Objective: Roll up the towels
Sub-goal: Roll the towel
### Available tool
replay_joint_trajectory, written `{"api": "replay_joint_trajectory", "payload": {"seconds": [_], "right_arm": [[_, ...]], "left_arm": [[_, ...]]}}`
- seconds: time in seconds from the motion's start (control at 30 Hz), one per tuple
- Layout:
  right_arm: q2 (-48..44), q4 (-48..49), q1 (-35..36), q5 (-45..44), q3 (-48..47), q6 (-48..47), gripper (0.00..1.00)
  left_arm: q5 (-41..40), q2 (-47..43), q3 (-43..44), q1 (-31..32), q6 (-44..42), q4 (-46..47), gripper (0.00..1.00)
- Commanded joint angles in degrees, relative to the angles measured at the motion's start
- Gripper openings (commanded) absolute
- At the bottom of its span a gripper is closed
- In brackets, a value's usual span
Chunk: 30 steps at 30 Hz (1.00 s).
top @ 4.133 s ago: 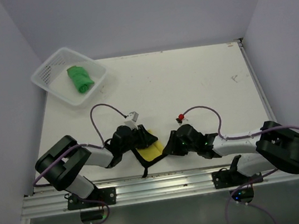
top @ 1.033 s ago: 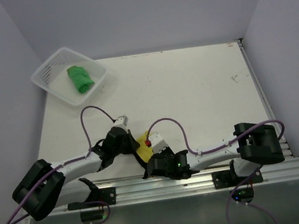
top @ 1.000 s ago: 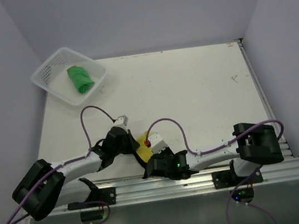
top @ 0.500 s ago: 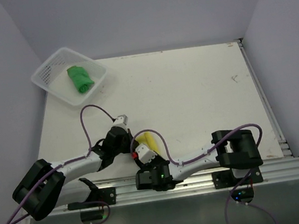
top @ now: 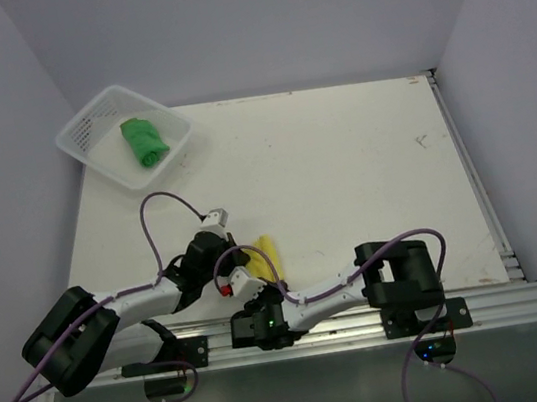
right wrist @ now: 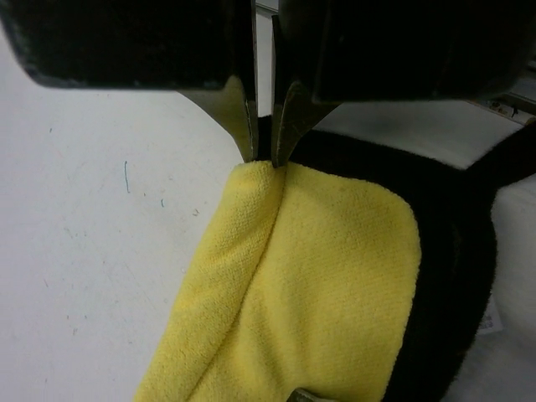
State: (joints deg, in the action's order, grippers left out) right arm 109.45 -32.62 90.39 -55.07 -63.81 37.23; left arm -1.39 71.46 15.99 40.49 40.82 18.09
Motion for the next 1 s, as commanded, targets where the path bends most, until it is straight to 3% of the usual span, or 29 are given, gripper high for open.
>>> {"api": "replay_joint_trajectory", "payload": {"seconds": [0.0, 0.63, 0.97], "right_arm": [[3.66, -1.04, 0.75, 0.75, -3.51, -1.72, 0.0], [11.66, -4.12, 0.84, 6.11, -10.63, -6.38, 0.0], [13.6, -3.15, 0.14, 9.71, -11.42, -8.58, 0.0]], "left_arm": [[0.68, -0.09, -1.22, -0.5, -1.79, 3.62, 0.01], [0.69, -1.94, -0.96, -0.5, -3.81, 0.64, 0.01], [1.04, -4.14, 0.27, -0.68, -4.52, -0.16, 0.16]]}}
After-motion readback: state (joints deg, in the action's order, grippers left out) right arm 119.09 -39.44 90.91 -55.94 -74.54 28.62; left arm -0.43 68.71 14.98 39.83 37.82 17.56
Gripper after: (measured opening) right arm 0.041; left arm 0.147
